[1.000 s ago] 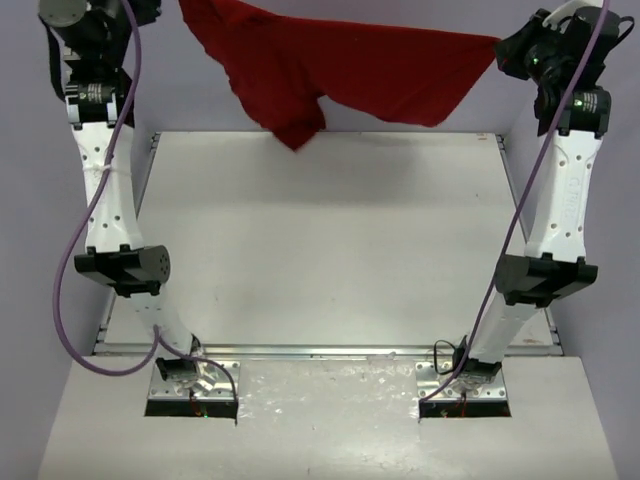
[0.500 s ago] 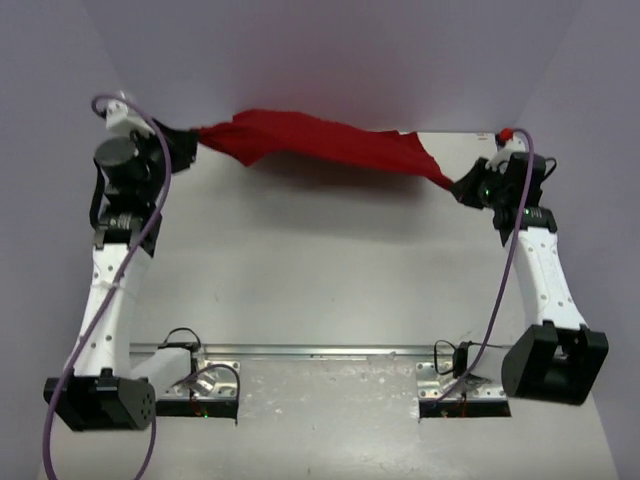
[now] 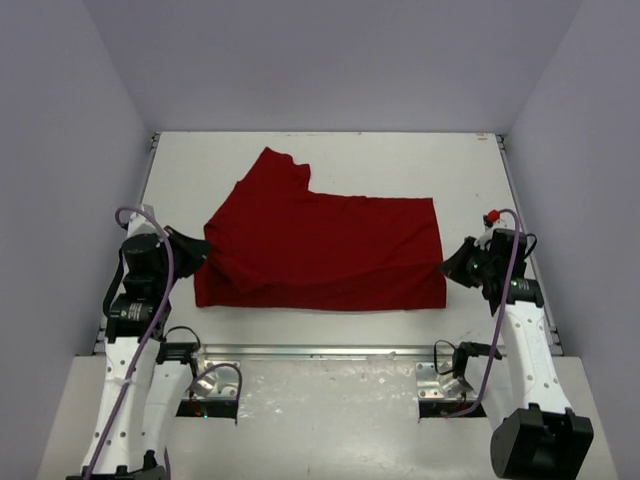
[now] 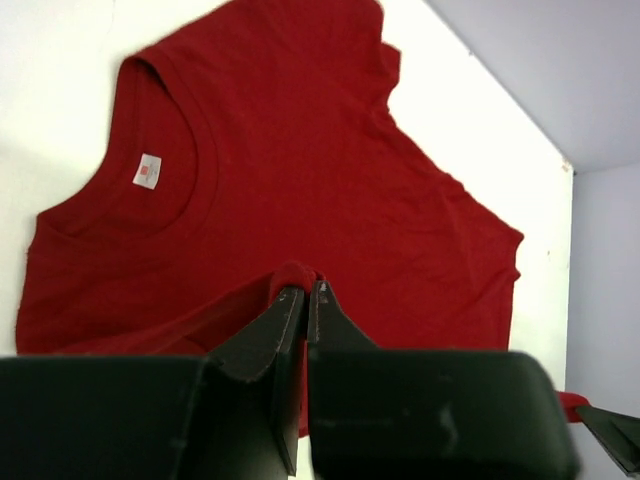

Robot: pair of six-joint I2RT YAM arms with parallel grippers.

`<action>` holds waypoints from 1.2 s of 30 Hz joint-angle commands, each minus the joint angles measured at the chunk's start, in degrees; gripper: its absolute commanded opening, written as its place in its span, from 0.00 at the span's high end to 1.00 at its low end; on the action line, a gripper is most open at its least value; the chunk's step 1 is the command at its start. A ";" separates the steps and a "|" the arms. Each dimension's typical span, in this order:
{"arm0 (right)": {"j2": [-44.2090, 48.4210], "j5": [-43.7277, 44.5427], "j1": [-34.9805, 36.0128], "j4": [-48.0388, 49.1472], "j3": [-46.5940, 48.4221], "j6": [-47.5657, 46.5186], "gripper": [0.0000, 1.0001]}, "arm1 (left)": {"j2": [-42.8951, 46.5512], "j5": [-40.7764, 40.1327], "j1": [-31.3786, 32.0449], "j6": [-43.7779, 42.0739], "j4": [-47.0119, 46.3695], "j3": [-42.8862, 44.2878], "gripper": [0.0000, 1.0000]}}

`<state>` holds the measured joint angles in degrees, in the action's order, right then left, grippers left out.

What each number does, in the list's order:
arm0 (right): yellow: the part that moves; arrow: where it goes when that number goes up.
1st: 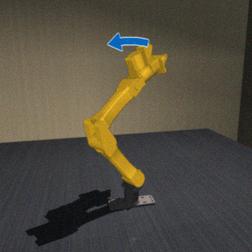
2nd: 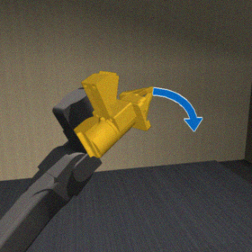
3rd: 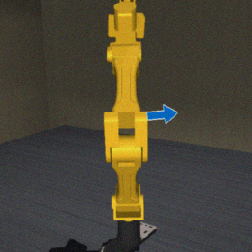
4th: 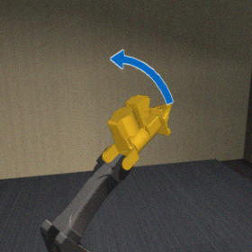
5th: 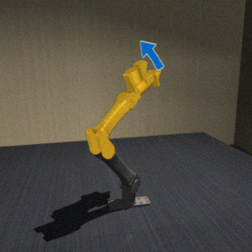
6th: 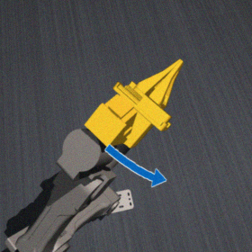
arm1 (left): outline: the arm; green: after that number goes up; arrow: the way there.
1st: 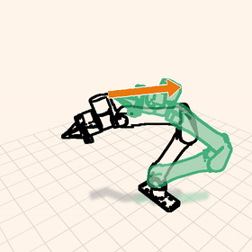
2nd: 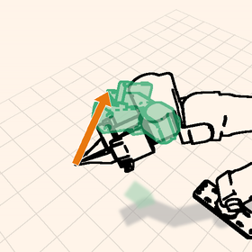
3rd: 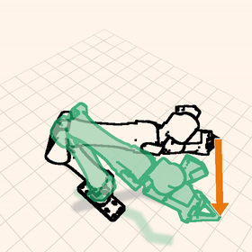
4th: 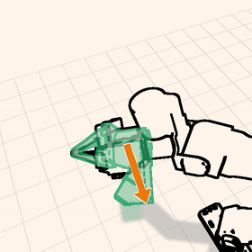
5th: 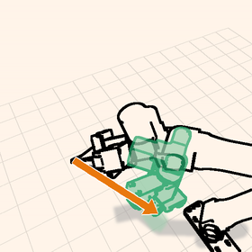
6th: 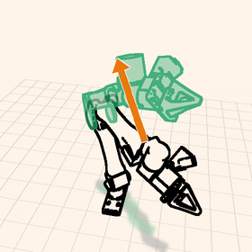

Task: Fold and stack the t-shirts
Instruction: Flatten the tshirt out, then fold the tshirt

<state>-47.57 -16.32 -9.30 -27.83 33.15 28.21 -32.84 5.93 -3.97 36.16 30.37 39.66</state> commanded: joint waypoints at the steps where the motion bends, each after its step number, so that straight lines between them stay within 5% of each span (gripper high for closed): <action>1: 5.27 -2.74 -0.37 -1.79 -4.92 5.54 0.99 | 6.37 2.93 0.54 2.77 6.36 -2.65 0.99; 6: 12.23 -0.83 -0.37 -5.65 -9.06 8.26 0.99 | 12.79 6.11 0.54 1.99 12.95 -4.15 0.99; 14: 22.61 -1.52 -0.28 -10.13 -12.49 12.05 0.99 | 15.52 -0.13 1.59 0.92 21.31 -4.32 1.00; 24: 16.38 3.57 -0.28 -7.33 -12.23 11.35 0.99 | 15.00 -12.59 1.51 10.59 18.77 -4.94 1.00; 36: 10.40 5.59 -0.37 -3.02 -12.76 9.77 0.99 | 6.22 -14.46 1.15 18.68 10.68 -8.90 1.00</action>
<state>-36.07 -12.47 -9.30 -34.28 19.59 38.83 -26.11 -6.57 -2.72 52.01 46.52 31.27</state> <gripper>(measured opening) 0.020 0.011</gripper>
